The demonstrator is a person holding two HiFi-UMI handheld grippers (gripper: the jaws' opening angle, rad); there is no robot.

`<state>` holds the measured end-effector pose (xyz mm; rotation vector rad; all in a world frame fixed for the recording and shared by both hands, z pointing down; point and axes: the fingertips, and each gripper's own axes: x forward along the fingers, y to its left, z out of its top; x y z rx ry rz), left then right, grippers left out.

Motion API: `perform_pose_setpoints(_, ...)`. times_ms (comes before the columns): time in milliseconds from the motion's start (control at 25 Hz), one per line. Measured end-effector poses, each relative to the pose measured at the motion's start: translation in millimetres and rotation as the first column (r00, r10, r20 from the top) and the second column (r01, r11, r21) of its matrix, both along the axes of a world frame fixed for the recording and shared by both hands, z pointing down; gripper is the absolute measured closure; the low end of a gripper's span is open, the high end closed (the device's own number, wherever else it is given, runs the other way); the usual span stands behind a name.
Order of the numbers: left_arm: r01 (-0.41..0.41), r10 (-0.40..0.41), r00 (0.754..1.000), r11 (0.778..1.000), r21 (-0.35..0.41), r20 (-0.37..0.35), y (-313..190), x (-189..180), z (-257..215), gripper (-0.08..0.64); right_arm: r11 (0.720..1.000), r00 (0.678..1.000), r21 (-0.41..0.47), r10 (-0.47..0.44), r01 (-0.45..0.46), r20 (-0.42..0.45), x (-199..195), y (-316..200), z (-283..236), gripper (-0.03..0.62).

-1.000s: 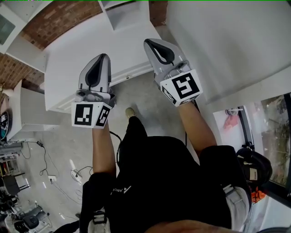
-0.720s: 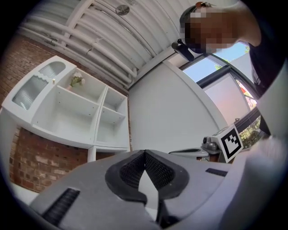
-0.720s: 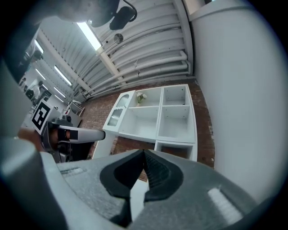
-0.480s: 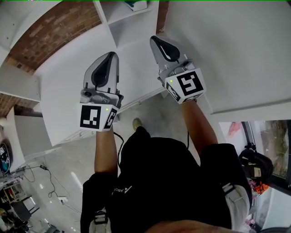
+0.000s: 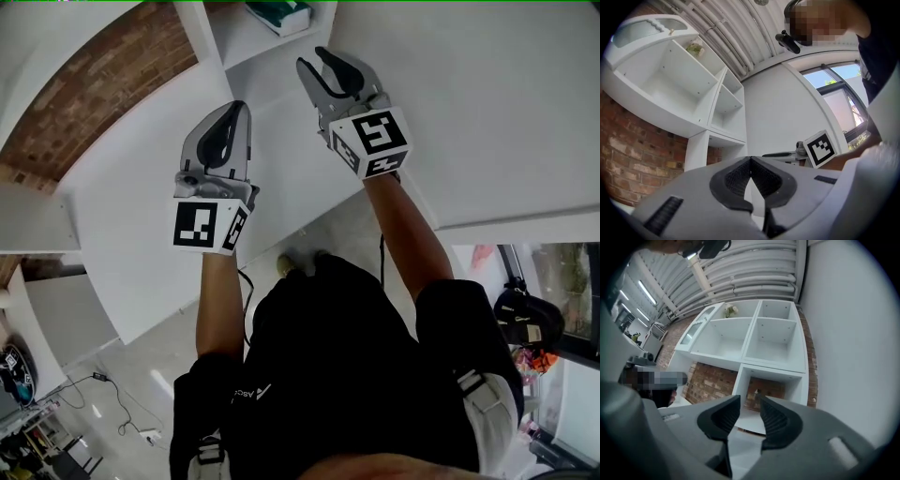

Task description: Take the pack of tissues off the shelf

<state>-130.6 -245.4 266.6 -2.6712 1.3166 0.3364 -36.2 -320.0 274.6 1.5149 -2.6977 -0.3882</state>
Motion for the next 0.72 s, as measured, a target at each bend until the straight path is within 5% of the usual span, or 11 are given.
perform_pose_setpoints(320,0.012,-0.012,1.000,0.999,-0.033,0.009,-56,-12,13,0.561,0.994,0.997,-0.083,0.070,-0.071,-0.015,-2,-87,26,0.301)
perform_pose_setpoints(720,0.008,-0.006,1.000,0.998,-0.062,0.030,-110,2,25,0.561,0.968,0.986,-0.188,0.161,-0.165,-0.036,14,-192,70,0.187)
